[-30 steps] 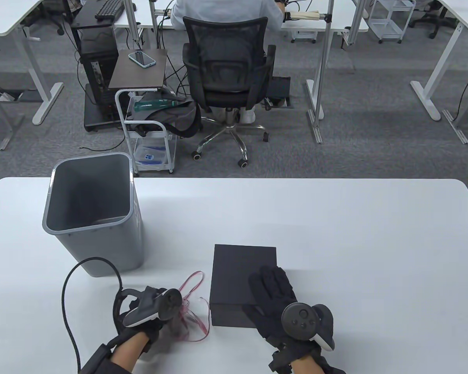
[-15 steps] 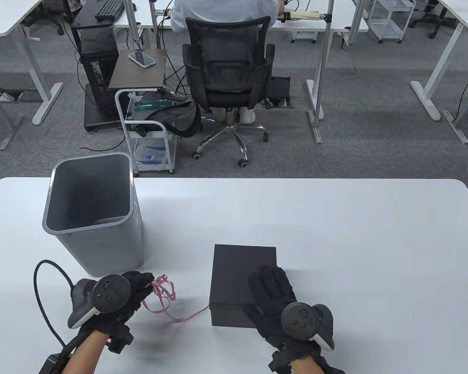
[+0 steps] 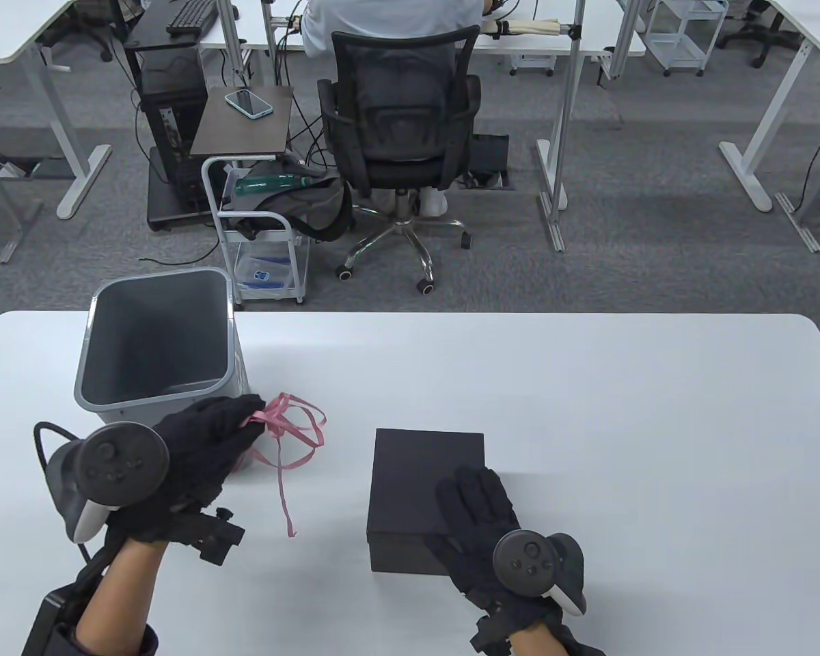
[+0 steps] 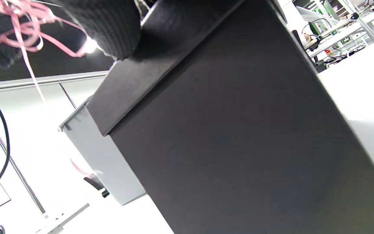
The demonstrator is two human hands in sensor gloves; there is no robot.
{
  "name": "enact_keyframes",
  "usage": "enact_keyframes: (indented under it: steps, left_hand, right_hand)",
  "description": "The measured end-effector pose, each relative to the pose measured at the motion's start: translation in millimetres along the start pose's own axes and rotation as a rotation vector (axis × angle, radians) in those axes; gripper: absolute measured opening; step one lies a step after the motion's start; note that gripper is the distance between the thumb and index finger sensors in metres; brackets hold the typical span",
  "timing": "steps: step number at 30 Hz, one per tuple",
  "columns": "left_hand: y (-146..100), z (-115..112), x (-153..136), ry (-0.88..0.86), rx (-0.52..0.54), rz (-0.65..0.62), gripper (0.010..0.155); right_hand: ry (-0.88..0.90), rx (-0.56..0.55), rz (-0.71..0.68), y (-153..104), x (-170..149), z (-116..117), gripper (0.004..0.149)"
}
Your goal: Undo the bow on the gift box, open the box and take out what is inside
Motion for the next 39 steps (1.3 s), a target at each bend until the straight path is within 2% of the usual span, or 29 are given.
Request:
enact_keyframes:
  steps: [5, 10, 13, 15, 19, 23, 25, 26, 27, 30, 35, 37, 39]
  left_hand:
    - [32.7, 41.0, -5.6, -0.079, 0.192, 0.11, 0.036]
    - [68.4, 65.6, -24.0, -0.211, 0.365, 0.24, 0.036]
    - [87.9, 75.6, -34.3, -0.363, 0.465, 0.289, 0.036]
    - [102.4, 80.3, -46.4, -0.501, 0.569, 0.349, 0.036]
    - [121.2, 76.9, -71.8, -0.455, 0.625, 0.423, 0.037]
    - [126.7, 54.3, -107.7, -0.22, 0.554, 0.507, 0.037]
    - [128.4, 41.5, -126.2, 0.009, 0.417, 0.578, 0.037]
    - [128.9, 37.9, -130.7, 0.055, 0.328, 0.618, 0.039]
    - [128.1, 32.4, -136.6, 0.085, 0.225, 0.667, 0.046]
    - [124.6, 28.3, -142.0, 0.086, 0.128, 0.719, 0.067]
    - [113.0, 36.0, -135.9, 0.014, 0.141, 0.711, 0.083]
    - [105.9, 36.4, -127.0, 0.057, 0.162, 0.676, 0.089]
    - [97.3, 30.5, -108.1, 0.131, 0.141, 0.58, 0.094]
  right_hand:
    - [0.002, -0.003, 0.0, 0.2, 0.1, 0.3, 0.072]
    - [0.004, -0.003, 0.003, -0.2, 0.4, 0.2, 0.072]
    - [0.003, 0.001, 0.005, 0.2, 0.6, 0.2, 0.072]
    - [0.003, 0.001, 0.006, 0.0, 0.8, 0.1, 0.072]
    - [0.005, 0.003, 0.01, 0.4, 0.9, 0.1, 0.072]
    - [0.007, 0.007, 0.013, 0.8, 1.1, 0.0, 0.072]
    - [0.013, 0.003, 0.011, 0.7, 0.9, 0.2, 0.072]
    - [0.013, 0.005, 0.013, 0.8, 1.2, 0.2, 0.072]
    - [0.01, 0.005, 0.013, 0.8, 1.2, 0.4, 0.072]
    - [0.015, 0.006, 0.015, 1.4, 1.5, 0.2, 0.072]
    - [0.033, 0.005, 0.017, 1.0, 0.1, 0.0, 0.072]
    - [0.037, 0.002, 0.013, 0.8, -0.6, -0.1, 0.072]
    - [0.05, -0.002, 0.006, 1.2, -1.8, 0.5, 0.072]
Point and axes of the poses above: the tracker on the back of each hand, its own x axis roughly to the thumb side, its own y axis roughly from the wrist to the fingertips, z = x × y, the point moved 1 cm from there along y, roughly from the wrist to the fingertips, and after that the axes turned 5 degrees about x, right-handed, at the moved point
